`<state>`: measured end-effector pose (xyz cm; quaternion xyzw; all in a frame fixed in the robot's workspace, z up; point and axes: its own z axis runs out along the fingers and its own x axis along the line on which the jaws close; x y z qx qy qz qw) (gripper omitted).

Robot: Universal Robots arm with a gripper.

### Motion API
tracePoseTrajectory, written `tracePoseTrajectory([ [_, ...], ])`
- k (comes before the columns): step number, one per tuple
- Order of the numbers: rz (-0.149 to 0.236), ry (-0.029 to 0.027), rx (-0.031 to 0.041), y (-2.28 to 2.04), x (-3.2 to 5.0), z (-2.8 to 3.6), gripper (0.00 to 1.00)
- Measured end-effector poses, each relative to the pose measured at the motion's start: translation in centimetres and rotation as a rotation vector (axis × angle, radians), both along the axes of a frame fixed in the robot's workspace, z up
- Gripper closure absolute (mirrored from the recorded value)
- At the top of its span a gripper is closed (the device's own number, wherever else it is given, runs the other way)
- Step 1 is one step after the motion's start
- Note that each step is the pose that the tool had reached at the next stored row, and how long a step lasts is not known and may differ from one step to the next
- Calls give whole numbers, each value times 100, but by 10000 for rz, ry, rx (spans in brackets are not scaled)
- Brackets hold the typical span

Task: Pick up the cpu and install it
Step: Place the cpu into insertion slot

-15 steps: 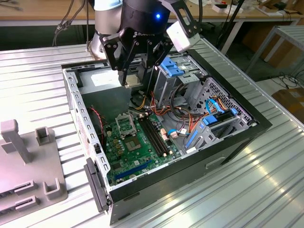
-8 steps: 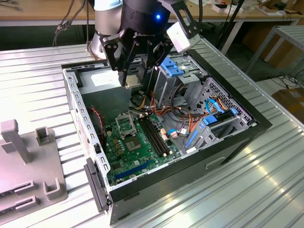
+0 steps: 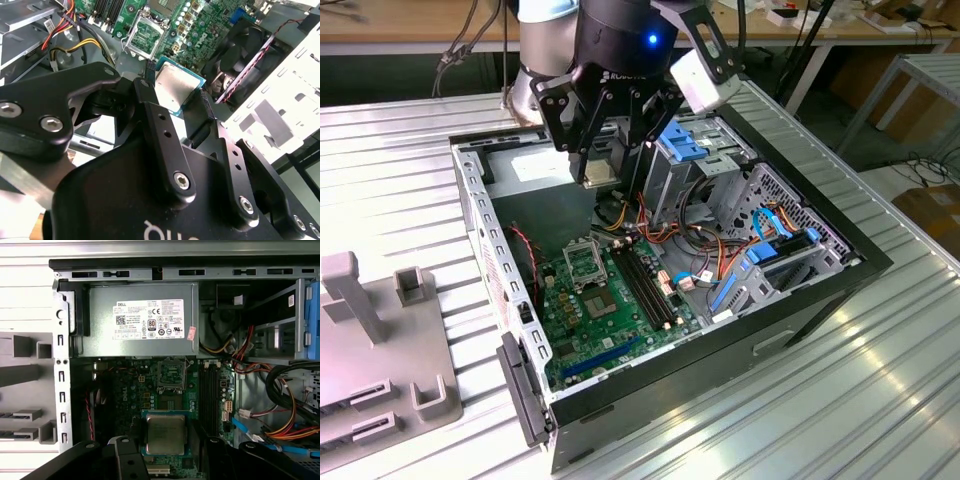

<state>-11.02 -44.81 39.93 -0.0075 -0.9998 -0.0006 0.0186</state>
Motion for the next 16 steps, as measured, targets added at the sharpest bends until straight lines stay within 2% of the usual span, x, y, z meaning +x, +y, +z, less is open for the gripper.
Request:
tracePoseTrajectory([
  [16,0,0,0,-2,0,-82,53],
])
